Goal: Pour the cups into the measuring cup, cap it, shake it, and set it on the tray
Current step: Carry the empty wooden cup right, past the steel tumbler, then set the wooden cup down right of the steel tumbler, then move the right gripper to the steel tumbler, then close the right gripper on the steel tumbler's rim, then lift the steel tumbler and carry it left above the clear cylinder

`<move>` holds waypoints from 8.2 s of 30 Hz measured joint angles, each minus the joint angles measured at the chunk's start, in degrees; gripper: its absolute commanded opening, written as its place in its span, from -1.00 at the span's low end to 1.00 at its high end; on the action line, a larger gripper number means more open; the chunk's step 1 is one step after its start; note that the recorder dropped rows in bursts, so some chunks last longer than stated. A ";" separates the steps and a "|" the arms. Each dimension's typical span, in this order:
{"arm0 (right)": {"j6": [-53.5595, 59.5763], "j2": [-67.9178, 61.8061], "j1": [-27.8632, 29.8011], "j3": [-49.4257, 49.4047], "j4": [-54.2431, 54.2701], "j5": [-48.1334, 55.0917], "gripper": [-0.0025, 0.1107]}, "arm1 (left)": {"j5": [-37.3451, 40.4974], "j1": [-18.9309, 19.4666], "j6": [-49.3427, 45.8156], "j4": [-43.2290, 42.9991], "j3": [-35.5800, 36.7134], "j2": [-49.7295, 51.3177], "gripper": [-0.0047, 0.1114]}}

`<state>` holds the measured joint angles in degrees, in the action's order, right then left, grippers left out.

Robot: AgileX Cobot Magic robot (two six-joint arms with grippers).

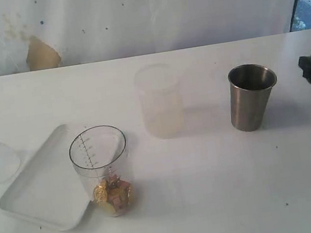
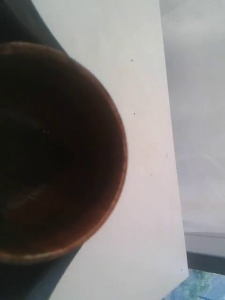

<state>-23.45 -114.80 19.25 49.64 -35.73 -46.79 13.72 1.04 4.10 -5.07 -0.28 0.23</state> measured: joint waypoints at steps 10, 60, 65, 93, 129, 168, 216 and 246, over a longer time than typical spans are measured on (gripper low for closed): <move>8.24 -11.98 -0.24 3.49 7.08 -4.68 -0.96 | 0.00 0.00 0.00 0.00 0.00 0.00 -0.92; -37.85 19.84 -5.53 16.42 -31.64 4.87 0.47 | 0.00 0.00 0.00 0.00 0.00 0.00 -0.92; -56.78 24.12 -5.53 15.48 -57.20 -1.08 0.47 | 0.00 0.00 0.00 0.00 0.00 0.00 -0.92; -61.28 23.65 -8.95 10.19 -63.92 -6.60 0.79 | 0.00 0.00 0.00 0.00 0.00 0.00 -0.92; 1.99 6.81 -9.00 -12.73 -24.24 -5.82 0.79 | 0.00 0.00 0.00 0.00 0.00 0.00 -0.92; 10.67 -12.65 -12.97 -0.20 -16.81 -22.17 0.79 | 0.00 0.00 0.00 0.00 0.00 0.00 -0.92; 12.57 -12.65 -12.97 0.16 -11.58 -22.17 -0.29 | 0.00 0.00 0.00 0.00 0.00 0.00 -0.92; 0.07 -0.06 -20.13 0.06 -24.33 -19.66 -0.96 | 0.00 0.00 0.00 0.00 0.00 0.00 -0.92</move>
<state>-23.38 -114.87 -0.88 49.70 -60.05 -66.45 13.72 1.04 4.10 -5.07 -0.28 0.23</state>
